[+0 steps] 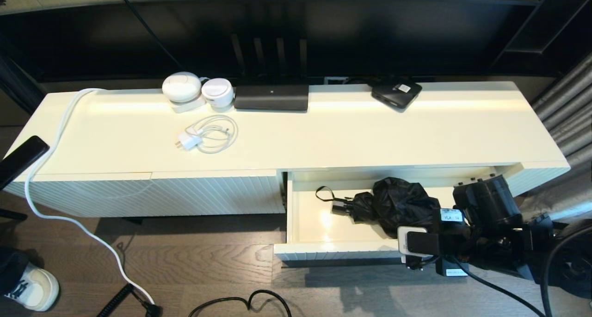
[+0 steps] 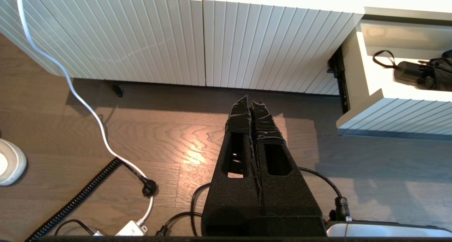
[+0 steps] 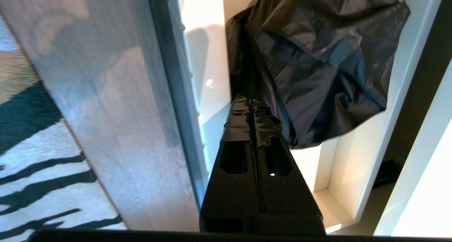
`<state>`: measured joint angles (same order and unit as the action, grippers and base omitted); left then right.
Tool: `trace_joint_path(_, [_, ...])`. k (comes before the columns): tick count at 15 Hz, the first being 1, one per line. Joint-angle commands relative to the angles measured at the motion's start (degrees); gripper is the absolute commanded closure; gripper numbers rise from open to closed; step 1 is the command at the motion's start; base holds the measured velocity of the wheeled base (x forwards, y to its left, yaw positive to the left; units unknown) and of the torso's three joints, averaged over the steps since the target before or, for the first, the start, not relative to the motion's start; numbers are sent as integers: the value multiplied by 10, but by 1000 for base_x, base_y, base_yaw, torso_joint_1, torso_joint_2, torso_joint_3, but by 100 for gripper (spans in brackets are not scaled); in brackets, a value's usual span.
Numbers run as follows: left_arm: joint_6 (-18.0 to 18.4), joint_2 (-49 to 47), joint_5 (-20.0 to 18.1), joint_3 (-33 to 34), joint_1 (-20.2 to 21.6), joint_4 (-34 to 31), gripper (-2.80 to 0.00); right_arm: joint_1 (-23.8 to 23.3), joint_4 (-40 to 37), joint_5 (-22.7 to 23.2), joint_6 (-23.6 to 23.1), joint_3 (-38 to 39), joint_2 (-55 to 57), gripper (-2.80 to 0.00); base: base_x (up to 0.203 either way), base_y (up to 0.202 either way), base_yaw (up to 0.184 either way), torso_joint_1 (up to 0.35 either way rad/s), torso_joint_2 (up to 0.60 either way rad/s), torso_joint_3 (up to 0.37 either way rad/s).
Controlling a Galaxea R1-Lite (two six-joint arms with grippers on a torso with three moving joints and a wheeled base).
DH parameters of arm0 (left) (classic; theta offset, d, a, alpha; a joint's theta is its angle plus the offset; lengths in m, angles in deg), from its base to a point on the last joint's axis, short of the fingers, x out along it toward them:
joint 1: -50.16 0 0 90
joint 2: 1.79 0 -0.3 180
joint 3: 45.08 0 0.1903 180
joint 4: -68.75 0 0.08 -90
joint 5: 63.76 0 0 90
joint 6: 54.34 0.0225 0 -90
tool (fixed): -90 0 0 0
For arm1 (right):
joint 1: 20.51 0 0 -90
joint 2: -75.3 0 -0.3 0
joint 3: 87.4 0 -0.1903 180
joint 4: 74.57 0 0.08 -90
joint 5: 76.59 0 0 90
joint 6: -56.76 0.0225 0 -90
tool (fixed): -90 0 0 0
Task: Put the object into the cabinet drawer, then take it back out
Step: Open the drawer
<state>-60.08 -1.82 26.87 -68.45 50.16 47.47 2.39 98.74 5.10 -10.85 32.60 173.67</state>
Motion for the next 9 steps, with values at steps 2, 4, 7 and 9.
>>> trace_joint_path(2, [-1, 0, 0, 0, 0, 0, 0, 0, 11, -2, 13, -12, -27, 0, 0, 0, 0, 0, 0, 0])
trace_joint_path(4, [-1, 0, 0, 0, 0, 0, 0, 0, 11, -5, 24, -17, -51, 0, 0, 0, 0, 0, 0, 0])
trace_joint_path(7, [-1, 0, 0, 0, 0, 0, 0, -1, 5, -7, 0, -29, -92, 0, 0, 0, 0, 0, 0, 0])
trace_joint_path(9, [-1, 0, 0, 0, 0, 0, 0, -1, 3, -7, -32, -45, -99, 0, 0, 0, 0, 0, 0, 0])
